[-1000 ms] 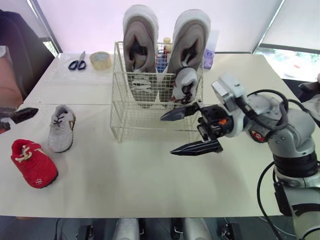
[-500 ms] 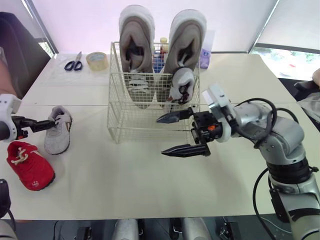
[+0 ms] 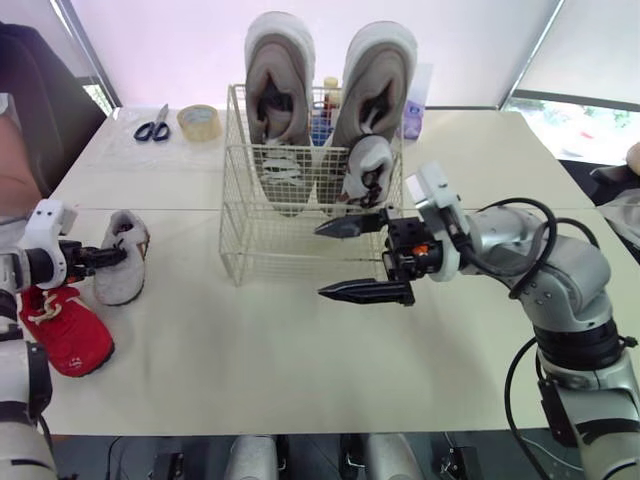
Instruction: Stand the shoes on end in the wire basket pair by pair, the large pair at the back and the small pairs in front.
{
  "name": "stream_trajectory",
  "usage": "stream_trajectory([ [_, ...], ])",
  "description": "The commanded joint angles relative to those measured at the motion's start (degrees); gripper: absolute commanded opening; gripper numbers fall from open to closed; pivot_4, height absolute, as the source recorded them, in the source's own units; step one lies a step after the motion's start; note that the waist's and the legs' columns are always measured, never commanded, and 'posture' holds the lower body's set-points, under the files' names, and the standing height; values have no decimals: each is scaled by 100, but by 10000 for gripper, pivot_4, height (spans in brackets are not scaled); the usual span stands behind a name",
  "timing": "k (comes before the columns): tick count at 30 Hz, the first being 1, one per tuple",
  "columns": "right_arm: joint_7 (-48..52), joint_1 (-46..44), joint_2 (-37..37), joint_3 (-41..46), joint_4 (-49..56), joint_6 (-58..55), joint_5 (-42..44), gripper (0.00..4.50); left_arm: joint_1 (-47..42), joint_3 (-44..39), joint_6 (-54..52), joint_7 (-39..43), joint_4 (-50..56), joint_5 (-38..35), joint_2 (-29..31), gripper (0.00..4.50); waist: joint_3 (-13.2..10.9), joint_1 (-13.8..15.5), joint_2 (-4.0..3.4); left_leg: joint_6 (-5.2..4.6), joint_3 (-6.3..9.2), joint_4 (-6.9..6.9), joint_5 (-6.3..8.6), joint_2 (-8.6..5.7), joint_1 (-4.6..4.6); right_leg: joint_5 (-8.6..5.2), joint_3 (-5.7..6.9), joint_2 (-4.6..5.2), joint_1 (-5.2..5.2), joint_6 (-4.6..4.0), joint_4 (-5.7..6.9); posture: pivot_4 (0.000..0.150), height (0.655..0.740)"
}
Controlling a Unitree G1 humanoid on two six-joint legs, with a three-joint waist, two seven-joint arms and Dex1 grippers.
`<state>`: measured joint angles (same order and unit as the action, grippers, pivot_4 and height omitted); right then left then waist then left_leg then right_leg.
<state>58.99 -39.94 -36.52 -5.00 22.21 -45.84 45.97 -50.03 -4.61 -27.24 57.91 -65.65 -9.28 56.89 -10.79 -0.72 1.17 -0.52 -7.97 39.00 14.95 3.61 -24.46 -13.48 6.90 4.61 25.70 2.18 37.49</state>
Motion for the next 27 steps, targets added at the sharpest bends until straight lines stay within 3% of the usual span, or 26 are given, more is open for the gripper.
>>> stream_trajectory([
  [1, -59, 38, -40, 253, 166, 33, 120, 45000, -64, -253, -42, -163, -40, -39, 18, 1550, 0, 6, 0, 0, 2, 1, 0, 0, 0, 0, 0, 0, -1, 0, 0, 1500, 7357],
  [17, -774, 97, 208, 382, 331, -130, 269, 45000, -296, -1138, 112, -999, -244, -330, -406, 281, 1, 44, 2, -1, 15, 14, 0, -2, 2, 0, 8, 1, -12, 0, 11, 1500, 7357],
  [27, -946, 177, 226, 523, 341, -134, 382, 45000, -271, -1201, 215, -1170, -428, -267, -623, 281, 2, 32, 2, 0, 18, 14, 0, -2, 9, 0, 11, 0, -20, 0, 14, 1500, 7357],
])
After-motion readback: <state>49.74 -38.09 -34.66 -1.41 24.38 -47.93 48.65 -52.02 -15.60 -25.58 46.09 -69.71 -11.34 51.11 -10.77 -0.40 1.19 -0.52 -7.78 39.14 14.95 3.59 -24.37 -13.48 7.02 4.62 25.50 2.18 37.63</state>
